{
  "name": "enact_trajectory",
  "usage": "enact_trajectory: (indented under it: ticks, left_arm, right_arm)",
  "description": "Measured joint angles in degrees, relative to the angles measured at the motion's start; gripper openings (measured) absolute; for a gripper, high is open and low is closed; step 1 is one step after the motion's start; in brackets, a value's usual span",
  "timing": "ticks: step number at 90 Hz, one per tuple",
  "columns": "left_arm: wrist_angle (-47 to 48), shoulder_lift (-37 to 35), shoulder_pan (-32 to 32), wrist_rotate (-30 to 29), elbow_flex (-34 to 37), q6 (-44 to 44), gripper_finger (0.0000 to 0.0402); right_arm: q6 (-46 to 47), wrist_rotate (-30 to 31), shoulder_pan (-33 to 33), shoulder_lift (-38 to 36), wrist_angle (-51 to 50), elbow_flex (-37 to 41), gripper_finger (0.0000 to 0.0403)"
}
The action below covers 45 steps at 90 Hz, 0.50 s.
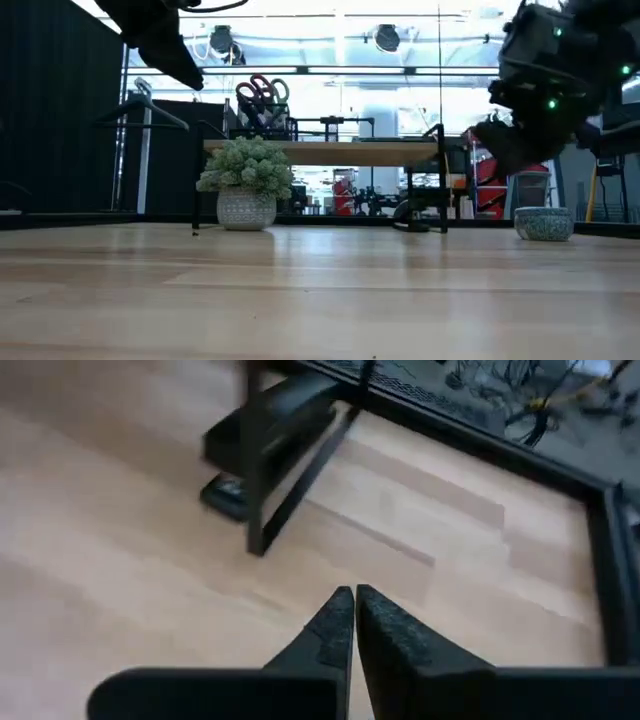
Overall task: Pick and place office supplies into organizer
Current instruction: Put the green scented candle into the desk organizer on the shelf
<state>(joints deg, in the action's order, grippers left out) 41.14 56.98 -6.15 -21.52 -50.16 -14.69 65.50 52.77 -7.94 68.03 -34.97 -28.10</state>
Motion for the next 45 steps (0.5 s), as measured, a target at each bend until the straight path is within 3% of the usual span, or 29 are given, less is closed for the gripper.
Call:
enact_trajectory:
  ticks: [21,45]
  left_arm:
    - [-0.42,0.0,0.02,0.0,0.01,-0.01,0.0167]
    - [0.4,0.01,0.02,0.0,0.01,-1.43,0.0167]
  right_arm:
    - [-18.52,-12.85,11.17,-10.18,24.32,9.84,0.0]
    - [-26.15,-33.47,16.94,-17.26,22.87,10.15,0.0]
